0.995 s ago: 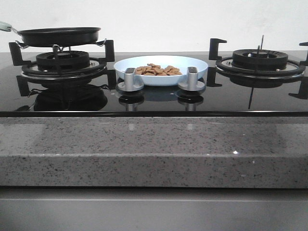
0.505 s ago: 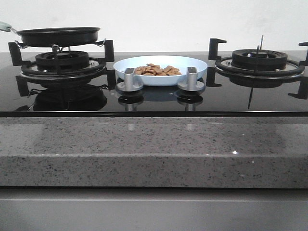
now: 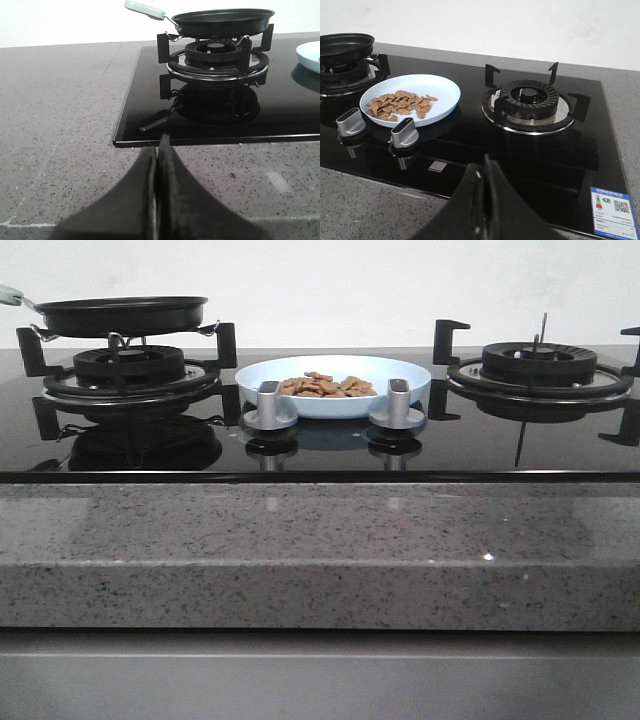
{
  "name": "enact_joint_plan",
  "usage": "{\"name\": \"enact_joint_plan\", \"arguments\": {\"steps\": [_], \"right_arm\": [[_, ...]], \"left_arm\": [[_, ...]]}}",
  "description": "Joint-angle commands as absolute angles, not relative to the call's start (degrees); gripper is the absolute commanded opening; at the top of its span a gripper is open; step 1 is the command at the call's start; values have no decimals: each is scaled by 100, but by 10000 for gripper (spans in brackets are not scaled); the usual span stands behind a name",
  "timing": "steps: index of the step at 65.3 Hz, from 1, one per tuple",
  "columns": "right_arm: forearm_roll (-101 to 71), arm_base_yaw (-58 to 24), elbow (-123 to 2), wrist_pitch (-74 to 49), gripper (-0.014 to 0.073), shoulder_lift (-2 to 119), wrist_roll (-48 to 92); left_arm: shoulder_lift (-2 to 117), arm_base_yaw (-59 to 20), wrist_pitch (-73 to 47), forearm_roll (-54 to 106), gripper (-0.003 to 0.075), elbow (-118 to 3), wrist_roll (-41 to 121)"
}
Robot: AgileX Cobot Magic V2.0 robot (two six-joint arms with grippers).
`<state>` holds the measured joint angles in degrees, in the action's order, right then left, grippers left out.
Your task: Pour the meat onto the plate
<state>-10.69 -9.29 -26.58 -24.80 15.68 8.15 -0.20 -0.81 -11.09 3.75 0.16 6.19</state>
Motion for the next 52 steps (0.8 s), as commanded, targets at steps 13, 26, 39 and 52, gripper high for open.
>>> {"name": "enact_joint_plan", "arguments": {"steps": [13,26,39,52], "right_arm": [[-1044,-923,-2806,-2019,-60,1607,857],[-1044,-923,-2806,-2019,-60,1607,857],[-923,-897,-2382,-1581,-60,1565,773],[-875,-590,-1070,-319,-60,809,590]], "left_arm": [[-123,-130,-598,428,-20,55,566],[-123,-130,-598,428,-20,55,566],[-123,-130,-598,428,-20,55,566],[-123,-130,-598,428,-20,55,566]]}}
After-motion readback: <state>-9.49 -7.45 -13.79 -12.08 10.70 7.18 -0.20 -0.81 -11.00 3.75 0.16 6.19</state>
